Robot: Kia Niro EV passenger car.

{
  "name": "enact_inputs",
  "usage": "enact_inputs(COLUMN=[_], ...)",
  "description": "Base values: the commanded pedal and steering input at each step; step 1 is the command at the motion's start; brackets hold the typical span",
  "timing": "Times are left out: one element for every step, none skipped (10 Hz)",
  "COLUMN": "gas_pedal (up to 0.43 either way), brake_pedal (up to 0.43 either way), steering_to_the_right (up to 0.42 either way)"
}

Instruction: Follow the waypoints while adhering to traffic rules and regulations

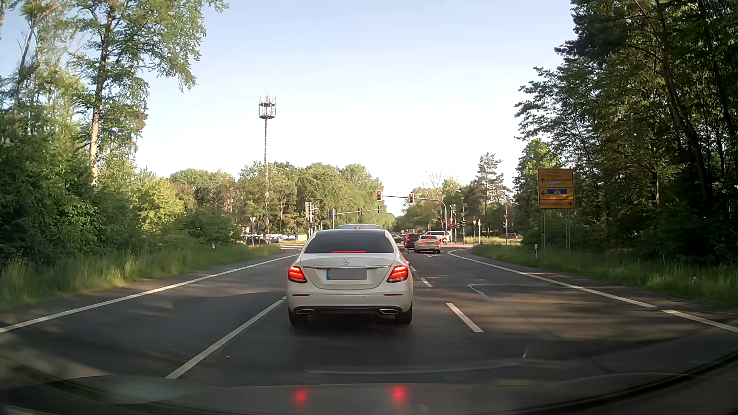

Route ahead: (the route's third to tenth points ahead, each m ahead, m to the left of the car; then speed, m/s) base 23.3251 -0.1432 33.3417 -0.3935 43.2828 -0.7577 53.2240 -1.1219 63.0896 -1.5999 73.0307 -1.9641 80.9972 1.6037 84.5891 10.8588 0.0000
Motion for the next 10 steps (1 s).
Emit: enact_inputs(gas_pedal=[0.000, 0.000, 0.000, 0.000, 0.000, 0.000, 0.000, 0.000, 0.000, 0.000], brake_pedal=[0.000, 0.000, 0.000, 0.000, 0.000, 0.000, 0.000, 0.000, 0.000, 0.000], steering_to_the_right=[-0.005, -0.004, -0.004, -0.004, -0.004, -0.004, -0.004, -0.004, -0.004, -0.004])
